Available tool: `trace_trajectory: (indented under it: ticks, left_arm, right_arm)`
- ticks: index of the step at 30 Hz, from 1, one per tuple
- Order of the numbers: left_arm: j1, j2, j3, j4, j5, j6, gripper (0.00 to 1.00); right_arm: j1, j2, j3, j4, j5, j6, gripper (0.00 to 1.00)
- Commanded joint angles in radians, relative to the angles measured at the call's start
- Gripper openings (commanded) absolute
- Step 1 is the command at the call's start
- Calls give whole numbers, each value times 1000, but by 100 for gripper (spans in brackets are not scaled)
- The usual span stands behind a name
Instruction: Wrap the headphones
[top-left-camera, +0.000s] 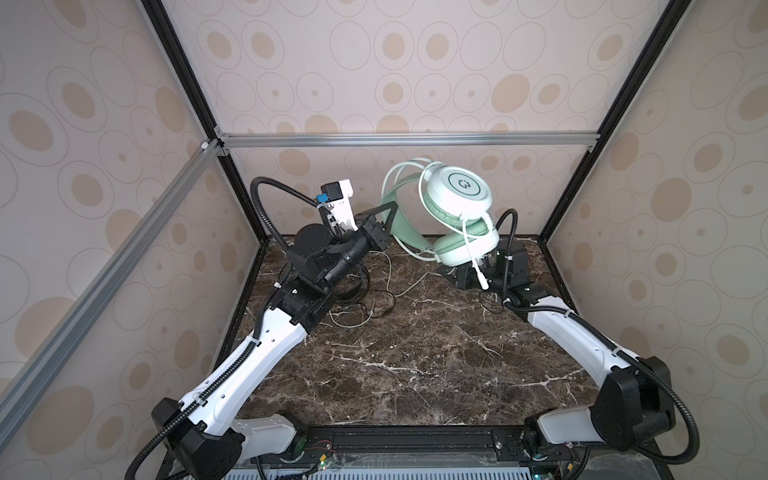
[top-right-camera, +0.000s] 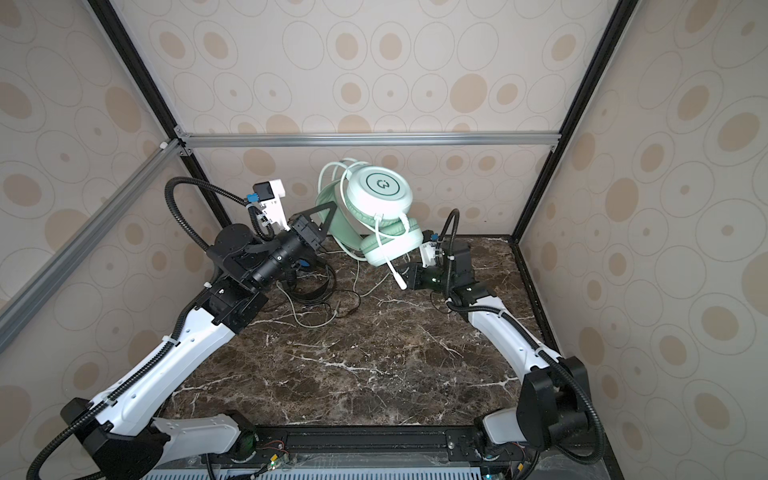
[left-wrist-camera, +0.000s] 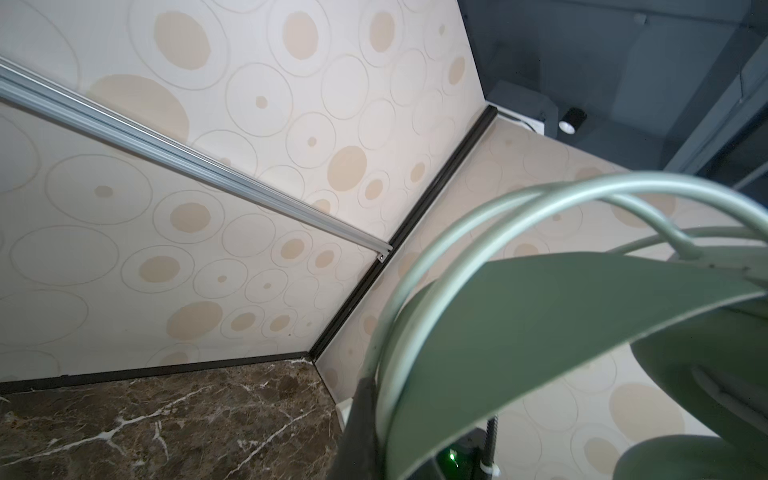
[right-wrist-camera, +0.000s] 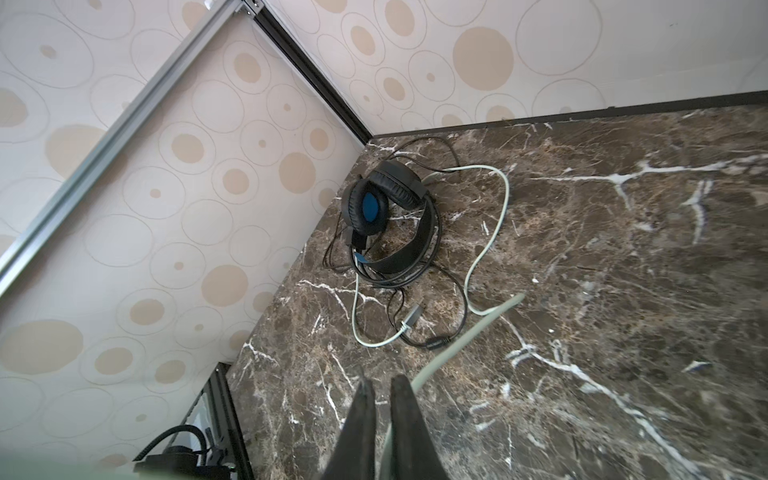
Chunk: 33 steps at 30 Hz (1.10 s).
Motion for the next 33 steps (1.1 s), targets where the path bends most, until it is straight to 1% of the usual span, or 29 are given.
trace_trajectory:
  ticks: [1,10,19,26,33]
  left_arm:
    - [-1,-16,-12,137,-153,-173,0]
    - [-64,55,36,41,-341,-206,0]
    - [-110,97,46,-69,-532,-179,0]
    - [-110,149,95,-125,-593,-156,0]
    - [-111,183,120,-174,-669,-123,0]
  right_arm:
    - [19,-56,26,-135,85,-95,11]
    - [81,-149,20,-317,265,-235,7]
    - [138,-231,7,-420,389,-319,4]
    - [199,-282,3,-478,463,-362,3]
    - [282,-318,22,-540,547,-408,2]
